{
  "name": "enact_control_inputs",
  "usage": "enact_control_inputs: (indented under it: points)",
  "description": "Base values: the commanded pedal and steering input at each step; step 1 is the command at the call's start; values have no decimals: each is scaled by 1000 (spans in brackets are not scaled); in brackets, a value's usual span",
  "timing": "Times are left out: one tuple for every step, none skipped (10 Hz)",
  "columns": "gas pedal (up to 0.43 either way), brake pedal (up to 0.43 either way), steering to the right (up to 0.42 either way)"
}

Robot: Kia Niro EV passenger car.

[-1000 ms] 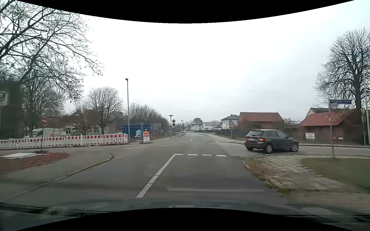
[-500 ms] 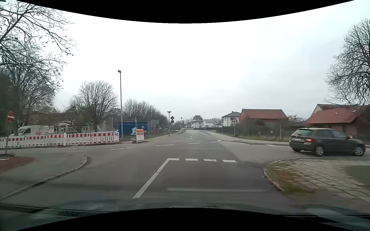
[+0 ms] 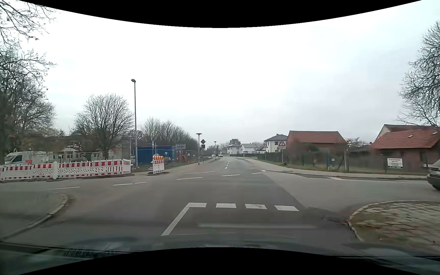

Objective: Follow the waypoints while adhering to traffic rules and regulations

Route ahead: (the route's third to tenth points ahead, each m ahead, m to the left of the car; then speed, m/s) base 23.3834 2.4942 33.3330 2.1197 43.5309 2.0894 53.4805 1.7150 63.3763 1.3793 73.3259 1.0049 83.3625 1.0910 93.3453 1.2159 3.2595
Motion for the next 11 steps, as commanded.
enact_control_inputs:
  points:
    - [0, 268, 4]
    - [0, 274, 4]
    - [0, 274, 3]
    - [0, 274, 3]
    - [0, 274, 3]
    - [0, 274, 3]
    - [0, 274, 2]
    - [0, 274, 3]
    - [0, 274, 2]
    - [0, 262, 3]
    - [0, 262, 3]
